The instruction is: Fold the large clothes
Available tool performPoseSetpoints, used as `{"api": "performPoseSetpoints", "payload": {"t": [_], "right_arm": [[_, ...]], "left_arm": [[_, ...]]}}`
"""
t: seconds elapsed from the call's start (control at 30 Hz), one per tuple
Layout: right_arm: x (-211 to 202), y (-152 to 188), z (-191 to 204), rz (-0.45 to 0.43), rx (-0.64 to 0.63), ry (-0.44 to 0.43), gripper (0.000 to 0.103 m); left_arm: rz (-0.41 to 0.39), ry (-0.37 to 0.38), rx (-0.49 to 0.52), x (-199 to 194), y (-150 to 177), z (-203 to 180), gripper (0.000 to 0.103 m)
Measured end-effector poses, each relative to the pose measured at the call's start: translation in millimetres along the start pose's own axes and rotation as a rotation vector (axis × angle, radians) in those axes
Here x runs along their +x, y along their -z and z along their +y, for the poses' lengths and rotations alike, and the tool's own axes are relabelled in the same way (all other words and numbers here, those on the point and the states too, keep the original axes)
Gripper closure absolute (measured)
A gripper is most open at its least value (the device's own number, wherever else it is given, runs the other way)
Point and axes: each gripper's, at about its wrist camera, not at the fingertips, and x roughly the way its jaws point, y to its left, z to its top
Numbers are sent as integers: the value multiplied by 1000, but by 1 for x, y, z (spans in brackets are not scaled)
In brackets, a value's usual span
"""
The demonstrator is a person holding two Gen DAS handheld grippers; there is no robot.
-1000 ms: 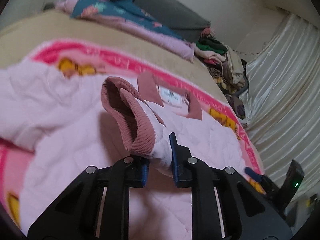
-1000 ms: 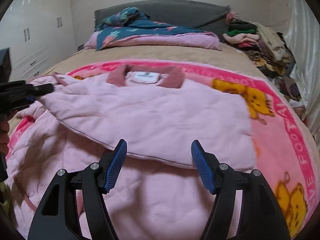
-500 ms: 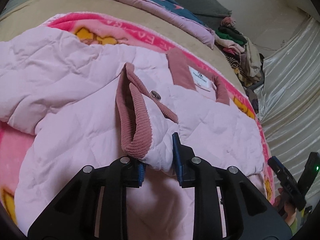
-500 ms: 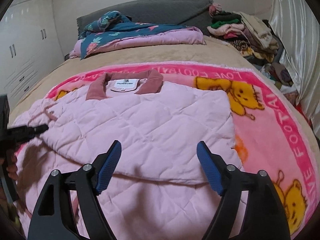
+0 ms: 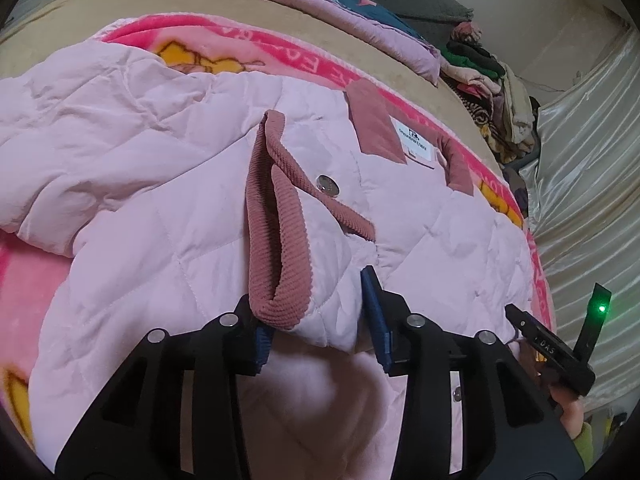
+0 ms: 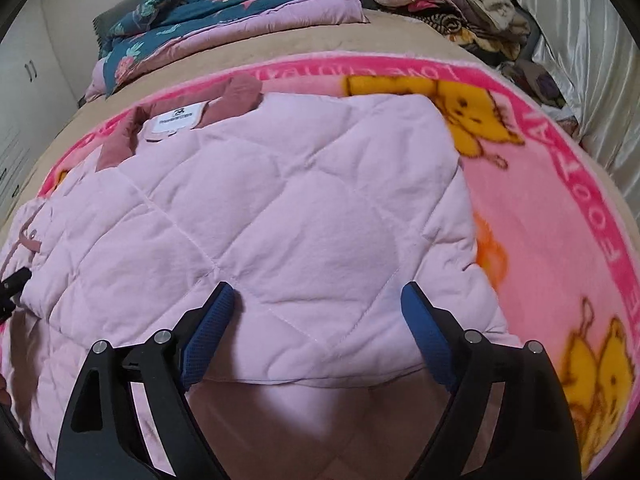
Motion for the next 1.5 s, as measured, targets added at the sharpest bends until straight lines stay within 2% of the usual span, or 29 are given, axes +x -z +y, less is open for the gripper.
{"api": "performPoseSetpoints", "payload": {"t": [0.17,0.23,0.33,0.37,0.4,0.5,0.6,0.67,0.73,1.17,1.5], "right_arm": [[-5,2,4,-16,-9,11,18],[-10,3,5,-28,-10,-1,17],[-20,5,6,-43,3,-18,15],[-23,5,6,-49,8,-28,14],[-27,6,7,-54,13,-38,13],[-37,9,12,-71,19,-67,11],[-46,12,21,-83,4,-85,11],[-52,14,29,-93,-7,-94,10],[-57,15,37,-101,-21,-111,10],[-92,18,93,-173,-106,-197,9],[-107,17,147,-185,-202,-253,9]], "left_arm": [[-1,-40,12,-4,1,-3,60],[0,-49,9,-6,2,-3,53],[-5,-67,21,-12,2,-4,49],[-10,-70,16,-15,2,-3,46],[-14,-69,11,-18,1,-2,36],[-27,-78,12,-27,1,0,35],[-38,-89,10,-37,1,2,22],[-48,-95,5,-45,0,4,18],[-59,-106,-3,-51,0,7,10],[-139,-213,-102,-101,-5,54,9],[-182,-246,-200,-126,-9,95,9]]}}
